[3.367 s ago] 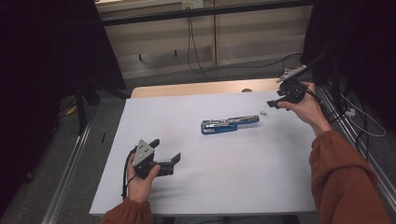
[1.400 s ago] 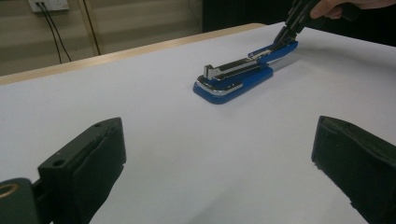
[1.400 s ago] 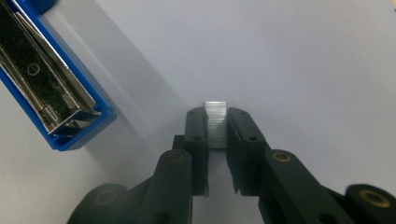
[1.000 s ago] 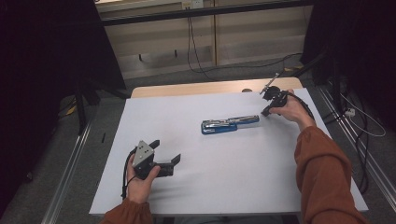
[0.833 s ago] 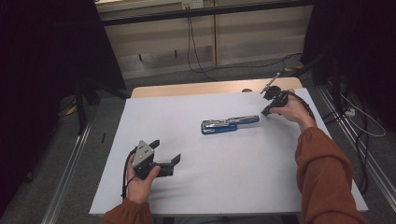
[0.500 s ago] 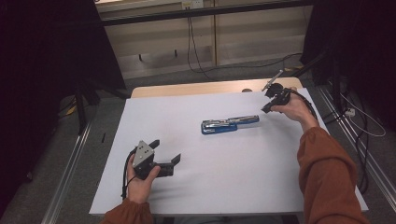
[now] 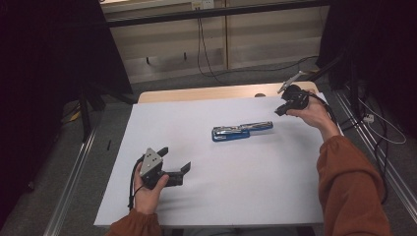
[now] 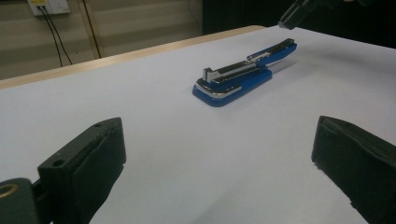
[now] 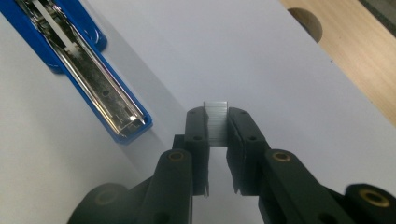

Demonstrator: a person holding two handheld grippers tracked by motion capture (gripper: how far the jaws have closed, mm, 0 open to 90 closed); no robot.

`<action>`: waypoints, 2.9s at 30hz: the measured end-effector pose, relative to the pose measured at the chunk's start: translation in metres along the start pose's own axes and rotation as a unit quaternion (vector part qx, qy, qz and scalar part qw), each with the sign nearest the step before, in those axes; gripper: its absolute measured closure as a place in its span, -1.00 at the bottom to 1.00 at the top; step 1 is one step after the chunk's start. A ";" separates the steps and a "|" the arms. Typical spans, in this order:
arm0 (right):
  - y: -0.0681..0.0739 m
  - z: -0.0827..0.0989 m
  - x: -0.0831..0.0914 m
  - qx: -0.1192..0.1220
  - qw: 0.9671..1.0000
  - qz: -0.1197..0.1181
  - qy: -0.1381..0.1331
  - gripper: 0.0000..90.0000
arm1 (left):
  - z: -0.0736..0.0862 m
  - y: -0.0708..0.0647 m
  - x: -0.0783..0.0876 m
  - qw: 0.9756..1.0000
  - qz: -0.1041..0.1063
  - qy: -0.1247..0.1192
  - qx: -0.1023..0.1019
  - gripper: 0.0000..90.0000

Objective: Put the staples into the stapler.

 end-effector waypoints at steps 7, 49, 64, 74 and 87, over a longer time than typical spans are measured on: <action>0.006 -0.008 0.011 0.014 1.000 0.002 -0.021 0.76 | 0.000 0.000 0.000 1.000 0.001 0.000 0.000 -0.93; 0.066 -0.052 0.008 0.118 0.991 -0.030 -0.055 0.76 | 0.000 0.001 -0.002 1.000 0.000 0.000 -0.005 -0.93; 0.089 -0.077 0.002 0.150 0.986 -0.046 -0.059 0.76 | 0.000 0.001 -0.002 1.000 0.001 -0.001 -0.006 -0.93; 0.102 -0.094 -0.003 0.170 0.983 -0.054 -0.053 0.76 | -0.001 0.001 -0.002 1.000 0.000 -0.002 -0.006 -0.93; 0.118 -0.123 -0.003 0.198 0.977 -0.062 -0.052 0.76 | -0.001 0.001 -0.002 1.000 0.001 -0.004 -0.006 -0.93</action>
Point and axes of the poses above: each handheld gripper's, and its own axes: x roughly backward along the jaws, z roughly out of its underside, y roughly to its left, the point moved 10 cm from there along -x, roughly forward along the jaws, and after that the axes turned 9 degrees about y, right-handed, at the moved point
